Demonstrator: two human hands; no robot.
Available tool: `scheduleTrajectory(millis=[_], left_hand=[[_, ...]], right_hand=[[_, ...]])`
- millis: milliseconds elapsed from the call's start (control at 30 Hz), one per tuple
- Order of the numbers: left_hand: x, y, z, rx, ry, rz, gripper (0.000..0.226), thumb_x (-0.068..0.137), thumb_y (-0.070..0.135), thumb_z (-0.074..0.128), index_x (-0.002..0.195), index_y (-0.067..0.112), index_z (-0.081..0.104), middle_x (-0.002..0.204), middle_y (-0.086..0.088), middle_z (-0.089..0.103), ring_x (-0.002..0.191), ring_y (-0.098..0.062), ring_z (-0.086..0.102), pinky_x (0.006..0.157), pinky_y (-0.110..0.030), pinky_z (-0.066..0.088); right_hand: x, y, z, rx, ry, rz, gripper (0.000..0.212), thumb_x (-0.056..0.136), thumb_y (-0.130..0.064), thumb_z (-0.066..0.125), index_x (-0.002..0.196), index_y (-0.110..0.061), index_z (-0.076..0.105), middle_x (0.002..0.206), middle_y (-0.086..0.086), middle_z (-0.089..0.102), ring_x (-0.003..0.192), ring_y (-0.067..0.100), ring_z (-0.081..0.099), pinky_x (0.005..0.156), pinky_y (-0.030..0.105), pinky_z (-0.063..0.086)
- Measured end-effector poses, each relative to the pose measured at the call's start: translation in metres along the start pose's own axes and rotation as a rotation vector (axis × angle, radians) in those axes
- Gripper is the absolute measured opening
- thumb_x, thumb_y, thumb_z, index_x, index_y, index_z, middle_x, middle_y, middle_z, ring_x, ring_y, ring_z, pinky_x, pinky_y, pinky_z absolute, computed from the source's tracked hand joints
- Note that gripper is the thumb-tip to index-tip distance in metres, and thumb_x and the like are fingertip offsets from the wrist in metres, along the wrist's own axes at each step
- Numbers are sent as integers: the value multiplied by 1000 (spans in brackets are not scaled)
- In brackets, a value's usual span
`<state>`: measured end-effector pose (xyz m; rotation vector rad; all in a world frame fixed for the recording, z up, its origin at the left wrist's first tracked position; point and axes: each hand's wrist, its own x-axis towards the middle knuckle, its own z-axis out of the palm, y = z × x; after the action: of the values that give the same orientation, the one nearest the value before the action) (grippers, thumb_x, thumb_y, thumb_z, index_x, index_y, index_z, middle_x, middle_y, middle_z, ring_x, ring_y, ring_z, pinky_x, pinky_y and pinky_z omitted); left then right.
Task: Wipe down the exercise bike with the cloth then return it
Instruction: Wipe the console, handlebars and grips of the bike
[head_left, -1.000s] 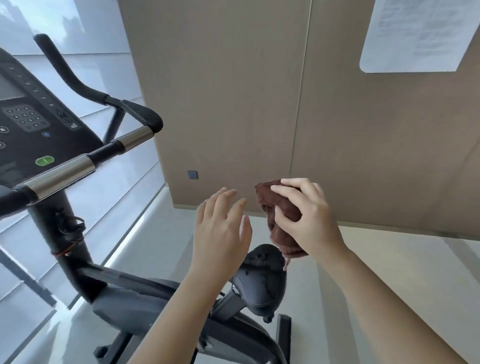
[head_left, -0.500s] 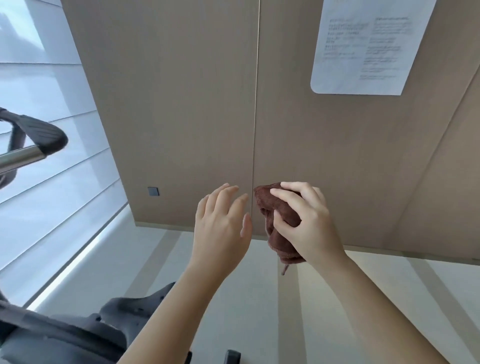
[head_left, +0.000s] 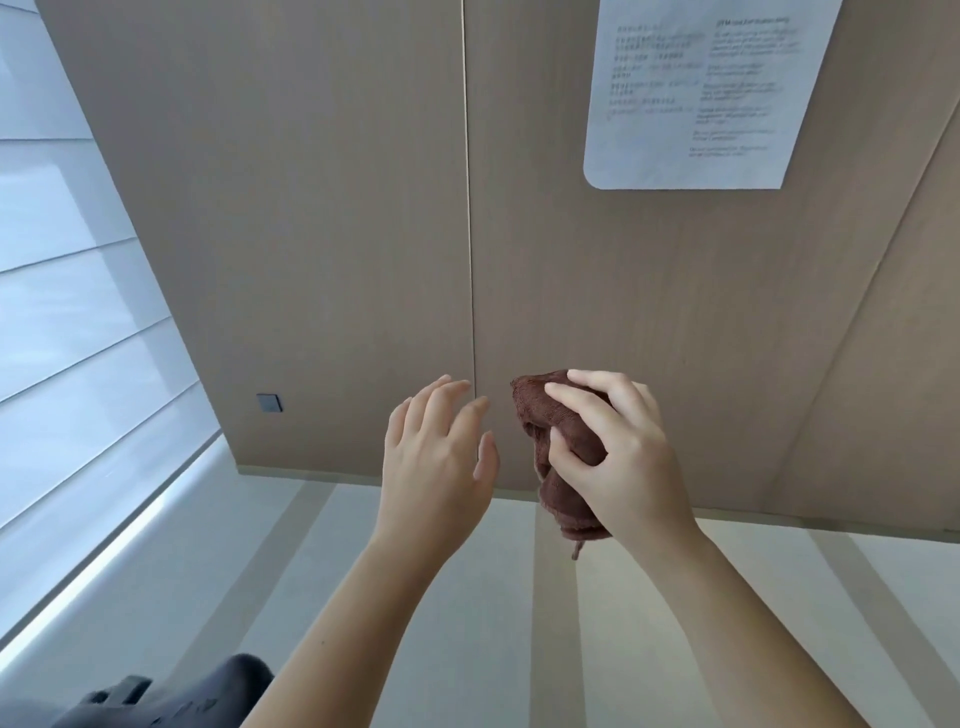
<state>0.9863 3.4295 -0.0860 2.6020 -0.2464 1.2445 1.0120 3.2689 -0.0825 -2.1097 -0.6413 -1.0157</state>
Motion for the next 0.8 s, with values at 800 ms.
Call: scheduleTrajectory(millis=[800], left_hand=[[138, -314, 62, 379, 197, -430, 28, 76, 6, 68, 103, 2, 64, 113, -18, 61, 109, -37, 55, 93, -47, 39]], right_hand=[[231, 3, 332, 417, -149, -276, 33, 75, -10, 65, 107, -15, 66, 111, 2, 60, 101, 25, 52, 92, 10, 34]])
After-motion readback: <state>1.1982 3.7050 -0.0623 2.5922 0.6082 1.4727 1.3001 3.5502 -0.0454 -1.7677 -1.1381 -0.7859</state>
